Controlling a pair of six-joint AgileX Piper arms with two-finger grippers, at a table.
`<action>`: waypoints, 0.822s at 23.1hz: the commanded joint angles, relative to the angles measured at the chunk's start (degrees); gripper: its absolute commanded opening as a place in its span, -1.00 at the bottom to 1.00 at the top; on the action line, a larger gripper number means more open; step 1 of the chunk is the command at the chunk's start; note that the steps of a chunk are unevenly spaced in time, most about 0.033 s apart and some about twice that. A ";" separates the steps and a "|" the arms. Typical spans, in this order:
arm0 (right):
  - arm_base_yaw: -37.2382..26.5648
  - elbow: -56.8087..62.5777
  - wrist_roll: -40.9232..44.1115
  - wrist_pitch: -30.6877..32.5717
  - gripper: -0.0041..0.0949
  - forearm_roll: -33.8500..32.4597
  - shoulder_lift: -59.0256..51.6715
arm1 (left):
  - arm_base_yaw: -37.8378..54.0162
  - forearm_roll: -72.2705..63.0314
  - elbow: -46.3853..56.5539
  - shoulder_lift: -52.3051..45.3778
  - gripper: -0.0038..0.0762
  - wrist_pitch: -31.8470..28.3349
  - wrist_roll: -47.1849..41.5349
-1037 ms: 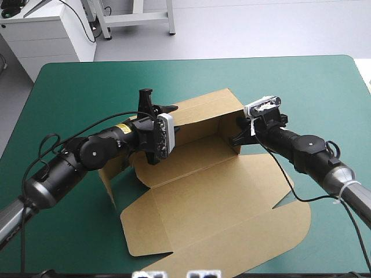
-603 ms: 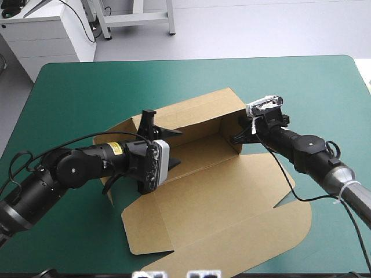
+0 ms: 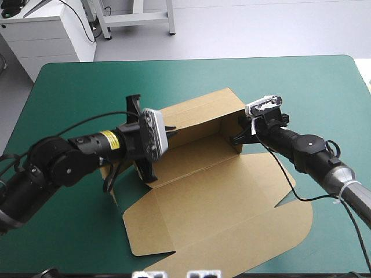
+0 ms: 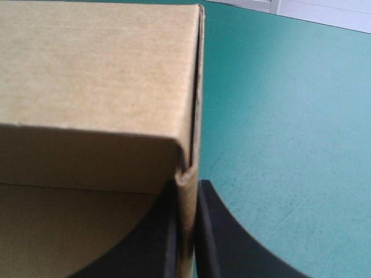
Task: Fold the box
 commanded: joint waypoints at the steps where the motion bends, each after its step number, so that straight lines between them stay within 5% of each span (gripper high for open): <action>1: -0.14 -1.82 0.26 -0.60 -0.95 -0.25 -1.66 | 6.65 10.78 -8.50 1.91 -0.86 6.46 -20.54; 4: -0.14 -1.82 0.26 -0.33 -0.95 -0.48 -1.66 | 18.59 13.46 -14.54 3.62 -0.86 13.38 -36.15; 9: -0.14 -1.82 0.95 4.60 -0.96 -7.28 -2.22 | 33.08 12.13 -13.91 3.34 -0.87 16.30 -43.46; 19: -0.14 -12.39 48.46 28.65 -0.96 -53.09 -4.68 | 36.34 11.46 -12.60 3.23 -0.88 17.45 -47.06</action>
